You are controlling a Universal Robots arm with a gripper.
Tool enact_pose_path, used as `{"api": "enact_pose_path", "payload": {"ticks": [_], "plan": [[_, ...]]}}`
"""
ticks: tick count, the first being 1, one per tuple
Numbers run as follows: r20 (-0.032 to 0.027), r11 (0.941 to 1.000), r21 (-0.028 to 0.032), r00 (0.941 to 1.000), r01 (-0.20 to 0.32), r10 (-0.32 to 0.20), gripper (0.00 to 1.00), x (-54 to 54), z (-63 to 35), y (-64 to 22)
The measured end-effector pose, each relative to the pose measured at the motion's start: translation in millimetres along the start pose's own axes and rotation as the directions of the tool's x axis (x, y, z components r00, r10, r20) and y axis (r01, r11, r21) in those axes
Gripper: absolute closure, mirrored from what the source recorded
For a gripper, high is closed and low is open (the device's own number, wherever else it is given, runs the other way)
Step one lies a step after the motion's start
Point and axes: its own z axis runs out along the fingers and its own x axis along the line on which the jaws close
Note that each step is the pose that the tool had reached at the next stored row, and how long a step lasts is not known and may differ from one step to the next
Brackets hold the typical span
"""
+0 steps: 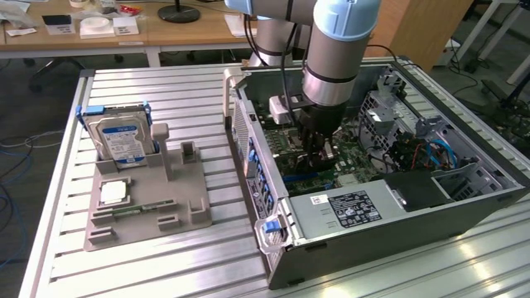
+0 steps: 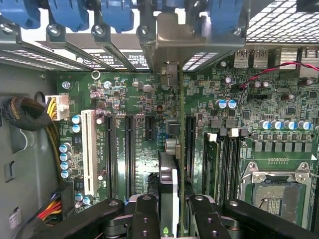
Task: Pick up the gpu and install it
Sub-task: 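Insert the gpu into the slot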
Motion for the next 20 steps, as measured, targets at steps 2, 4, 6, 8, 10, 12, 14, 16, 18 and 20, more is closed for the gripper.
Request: {"api": "enact_pose_path", "payload": {"ticks": [2, 4, 6, 8, 10, 12, 14, 16, 18, 20], "plan": [[0.0002, 1.0000, 0.0001, 1.0000, 0.000, 0.000, 0.72, 0.0, 0.2, 0.0], [0.0007, 1.0000, 0.0003, 1.0000, 0.000, 0.000, 0.72, -0.1, 0.9, 0.0], [0.0004, 1.0000, -0.0001, 1.0000, 0.000, 0.000, 0.72, -0.1, 2.1, 0.2], [-0.0001, 1.0000, -0.0005, 1.0000, 0.000, 0.000, 0.72, 0.0, 3.0, 0.3], [-0.0003, 1.0000, -0.0007, 1.0000, 0.000, 0.000, 0.72, 0.0, 3.2, 0.4], [0.0002, 1.0000, -0.0005, 1.0000, 0.000, 0.000, 0.72, 0.0, 3.4, 0.4], [0.0010, 1.0000, 0.0000, 1.0000, 0.000, 0.000, 0.72, -0.1, 2.7, 0.4], [0.0006, 1.0000, -0.0002, 1.0000, 0.000, 0.000, 0.72, -0.1, 1.5, 0.3], [0.0004, 1.0000, -0.0009, 1.0000, 0.000, 0.000, 0.72, -0.1, 0.4, 0.3], [0.0005, 1.0000, -0.0010, 1.0000, 0.000, 0.000, 0.72, -0.1, 0.4, 0.2]]}}
